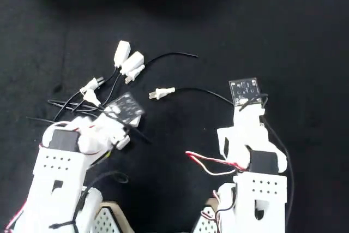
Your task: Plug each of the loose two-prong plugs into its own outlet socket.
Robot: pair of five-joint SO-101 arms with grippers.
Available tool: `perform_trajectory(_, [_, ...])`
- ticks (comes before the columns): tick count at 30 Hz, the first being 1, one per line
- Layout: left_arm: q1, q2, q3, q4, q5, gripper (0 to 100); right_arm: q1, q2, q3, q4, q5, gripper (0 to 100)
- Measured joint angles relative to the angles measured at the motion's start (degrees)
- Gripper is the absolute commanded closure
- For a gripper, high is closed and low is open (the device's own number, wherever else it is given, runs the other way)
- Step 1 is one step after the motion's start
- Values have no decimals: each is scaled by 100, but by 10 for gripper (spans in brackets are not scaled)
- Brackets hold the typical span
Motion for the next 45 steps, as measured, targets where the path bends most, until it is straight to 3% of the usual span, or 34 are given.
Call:
perform_trajectory(4, [897,0,-484,-158,-237,971,0,0,0,0,0,980])
perform_trajectory(9, [1477,563,-475,-1468,-431,971,0,0,-9,105,0,980])
perform_trajectory(14, [1811,2356,-413,-2963,-369,971,387,0,-387,343,9,980])
perform_trajectory(17, [2127,3675,-703,-3332,-176,971,545,0,-422,360,9,980])
perform_trajectory(21, [2356,4545,-1046,-3543,-35,951,589,0,-422,360,9,980])
perform_trajectory(27, [2374,4422,-1073,-3657,668,768,624,0,-422,360,9,980])
perform_trajectory(33, [2277,3411,-721,-3200,897,766,624,0,-422,360,9,980])
perform_trajectory(38, [2664,2435,-141,-2576,835,762,624,0,-422,360,9,980])
perform_trajectory(45, [3007,1960,387,-2453,835,766,624,0,-422,360,9,980])
